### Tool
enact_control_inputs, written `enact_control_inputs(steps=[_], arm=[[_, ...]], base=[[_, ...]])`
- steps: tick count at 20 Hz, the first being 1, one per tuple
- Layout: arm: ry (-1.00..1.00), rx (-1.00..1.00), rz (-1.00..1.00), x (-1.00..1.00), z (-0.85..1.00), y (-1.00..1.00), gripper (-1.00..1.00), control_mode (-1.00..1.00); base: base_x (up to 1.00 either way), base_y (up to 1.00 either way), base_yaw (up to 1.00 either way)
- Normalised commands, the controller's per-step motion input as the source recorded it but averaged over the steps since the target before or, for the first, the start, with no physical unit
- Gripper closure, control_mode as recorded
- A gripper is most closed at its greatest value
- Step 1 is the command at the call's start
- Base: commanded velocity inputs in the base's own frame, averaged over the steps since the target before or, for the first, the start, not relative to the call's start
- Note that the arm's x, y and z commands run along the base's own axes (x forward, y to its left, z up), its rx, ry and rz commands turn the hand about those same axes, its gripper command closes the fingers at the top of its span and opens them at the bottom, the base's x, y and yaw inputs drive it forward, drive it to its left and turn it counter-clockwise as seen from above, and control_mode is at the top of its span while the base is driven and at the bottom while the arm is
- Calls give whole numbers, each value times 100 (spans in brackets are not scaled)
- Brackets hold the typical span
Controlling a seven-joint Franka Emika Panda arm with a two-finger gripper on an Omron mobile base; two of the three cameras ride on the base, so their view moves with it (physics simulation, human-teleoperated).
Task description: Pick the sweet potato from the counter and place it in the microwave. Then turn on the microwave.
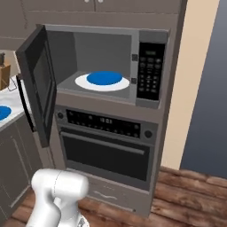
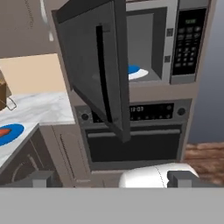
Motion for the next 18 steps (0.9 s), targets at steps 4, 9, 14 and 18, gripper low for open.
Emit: enact_control_inputs(steps=[4, 9, 14, 18], arm=[[0, 0, 0, 0, 0, 0, -100, 100], [0, 0, 0, 0, 0, 0, -100, 100], [0, 0, 0, 0, 0, 0, -100, 100], [0, 0, 0, 0, 0, 0, -100, 100]], base=[[-1, 41, 41], [1, 35, 36], [22, 27, 29], [37, 27, 27]])
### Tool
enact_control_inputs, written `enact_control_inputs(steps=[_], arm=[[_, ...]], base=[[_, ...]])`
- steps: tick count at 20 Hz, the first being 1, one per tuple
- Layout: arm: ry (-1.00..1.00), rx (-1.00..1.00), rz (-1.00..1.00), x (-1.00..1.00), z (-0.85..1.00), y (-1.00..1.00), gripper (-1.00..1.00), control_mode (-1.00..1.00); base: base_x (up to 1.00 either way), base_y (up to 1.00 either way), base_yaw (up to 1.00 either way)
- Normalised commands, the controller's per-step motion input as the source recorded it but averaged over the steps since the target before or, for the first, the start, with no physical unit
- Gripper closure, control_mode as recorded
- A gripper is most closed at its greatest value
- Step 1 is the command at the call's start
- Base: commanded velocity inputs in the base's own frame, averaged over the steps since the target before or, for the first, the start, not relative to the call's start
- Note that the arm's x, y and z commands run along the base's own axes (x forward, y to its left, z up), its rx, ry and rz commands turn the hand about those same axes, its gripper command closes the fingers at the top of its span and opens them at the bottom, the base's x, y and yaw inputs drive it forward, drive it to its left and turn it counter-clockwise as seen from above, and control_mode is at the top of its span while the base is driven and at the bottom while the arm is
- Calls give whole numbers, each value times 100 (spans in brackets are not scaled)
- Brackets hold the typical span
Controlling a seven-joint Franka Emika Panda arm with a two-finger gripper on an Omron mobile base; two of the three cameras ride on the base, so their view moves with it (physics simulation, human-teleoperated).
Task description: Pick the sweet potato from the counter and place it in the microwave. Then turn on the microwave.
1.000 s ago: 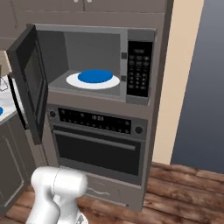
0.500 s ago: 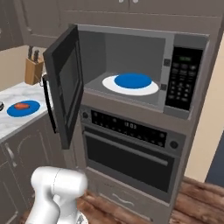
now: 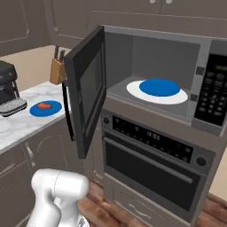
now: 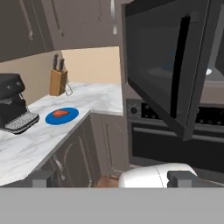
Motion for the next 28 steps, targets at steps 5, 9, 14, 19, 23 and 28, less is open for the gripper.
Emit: enact_control_inputs(steps=[5, 9, 14, 19, 23, 28], arm=[[0, 0, 0, 0, 0, 0, -100, 100], [0, 0, 0, 0, 0, 0, -100, 100], [0, 0, 0, 0, 0, 0, -100, 100], [0, 0, 0, 0, 0, 0, -100, 100], [0, 0, 0, 0, 0, 0, -100, 100], [0, 0, 0, 0, 0, 0, -100, 100]], base=[[50, 18, 27], [53, 3, 24], [52, 0, 23], [35, 3, 24], [6, 16, 20], [14, 26, 15]])
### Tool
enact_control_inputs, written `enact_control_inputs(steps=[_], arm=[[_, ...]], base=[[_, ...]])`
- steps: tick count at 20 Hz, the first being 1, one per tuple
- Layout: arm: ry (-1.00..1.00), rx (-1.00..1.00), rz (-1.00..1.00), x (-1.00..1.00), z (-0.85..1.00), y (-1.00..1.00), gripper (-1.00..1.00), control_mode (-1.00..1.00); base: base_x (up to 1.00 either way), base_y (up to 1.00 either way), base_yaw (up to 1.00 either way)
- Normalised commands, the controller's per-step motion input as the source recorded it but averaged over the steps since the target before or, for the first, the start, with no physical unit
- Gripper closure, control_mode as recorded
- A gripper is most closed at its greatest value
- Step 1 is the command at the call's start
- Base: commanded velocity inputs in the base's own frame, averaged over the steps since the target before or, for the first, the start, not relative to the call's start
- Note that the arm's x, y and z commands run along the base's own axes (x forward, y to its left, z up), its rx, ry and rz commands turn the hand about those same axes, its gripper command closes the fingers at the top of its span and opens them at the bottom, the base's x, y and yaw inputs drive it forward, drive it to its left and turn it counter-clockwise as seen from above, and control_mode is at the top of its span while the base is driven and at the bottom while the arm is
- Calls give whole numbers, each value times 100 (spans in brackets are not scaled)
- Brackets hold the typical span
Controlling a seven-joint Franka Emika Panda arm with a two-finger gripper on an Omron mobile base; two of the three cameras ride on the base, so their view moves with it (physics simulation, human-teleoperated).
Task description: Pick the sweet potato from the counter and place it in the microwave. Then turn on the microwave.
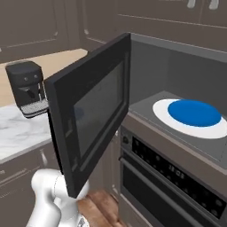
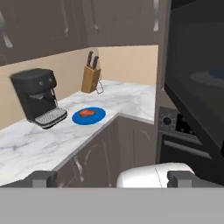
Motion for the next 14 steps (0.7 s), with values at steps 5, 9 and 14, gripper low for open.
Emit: enact_control_inputs(steps=[5, 9, 14], arm=[[0, 0, 0, 0, 0, 0, -100, 100], [0, 0, 0, 0, 0, 0, -100, 100], [0, 0, 0, 0, 0, 0, -100, 100]], base=[[28, 24, 8], [30, 30, 6], [29, 30, 6]])
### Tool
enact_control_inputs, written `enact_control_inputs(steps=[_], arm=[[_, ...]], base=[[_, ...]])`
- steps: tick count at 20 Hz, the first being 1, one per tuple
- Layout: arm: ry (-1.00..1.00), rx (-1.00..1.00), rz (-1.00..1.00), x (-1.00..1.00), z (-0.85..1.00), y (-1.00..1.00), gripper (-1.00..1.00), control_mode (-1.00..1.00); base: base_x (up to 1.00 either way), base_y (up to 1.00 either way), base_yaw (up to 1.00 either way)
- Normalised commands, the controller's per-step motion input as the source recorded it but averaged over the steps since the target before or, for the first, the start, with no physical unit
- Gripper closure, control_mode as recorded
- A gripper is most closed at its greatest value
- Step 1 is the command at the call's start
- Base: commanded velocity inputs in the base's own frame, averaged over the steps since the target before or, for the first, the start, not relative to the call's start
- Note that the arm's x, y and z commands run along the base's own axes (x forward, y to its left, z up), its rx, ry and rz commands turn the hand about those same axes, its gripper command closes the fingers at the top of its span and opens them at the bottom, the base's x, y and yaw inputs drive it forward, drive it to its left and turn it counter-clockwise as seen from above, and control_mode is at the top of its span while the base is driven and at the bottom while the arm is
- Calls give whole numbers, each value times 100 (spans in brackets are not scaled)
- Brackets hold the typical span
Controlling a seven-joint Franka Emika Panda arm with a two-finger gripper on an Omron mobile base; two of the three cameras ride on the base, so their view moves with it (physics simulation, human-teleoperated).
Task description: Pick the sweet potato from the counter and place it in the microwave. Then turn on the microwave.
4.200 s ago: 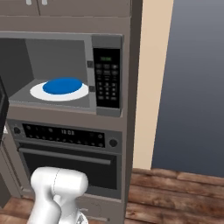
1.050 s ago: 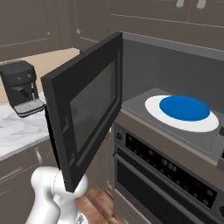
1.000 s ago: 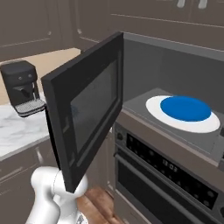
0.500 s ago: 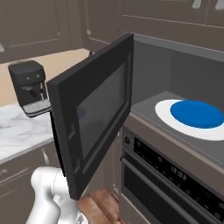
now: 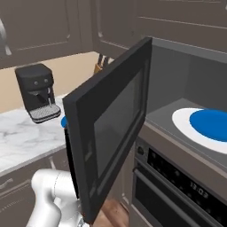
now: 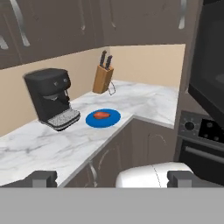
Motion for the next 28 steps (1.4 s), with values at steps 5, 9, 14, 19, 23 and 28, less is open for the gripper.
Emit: enact_control_inputs(steps=[5, 9, 14, 19, 23, 28], arm=[[0, 0, 0, 0, 0, 0, -100, 100], [0, 0, 0, 0, 0, 0, -100, 100], [0, 0, 0, 0, 0, 0, -100, 100], [0, 0, 0, 0, 0, 0, -100, 100], [0, 0, 0, 0, 0, 0, -100, 100], [0, 0, 0, 0, 0, 0, -100, 100]], base=[[27, 27, 6], [27, 13, 9], [31, 2, 10], [36, 0, 12], [39, 0, 13], [43, 0, 13]])
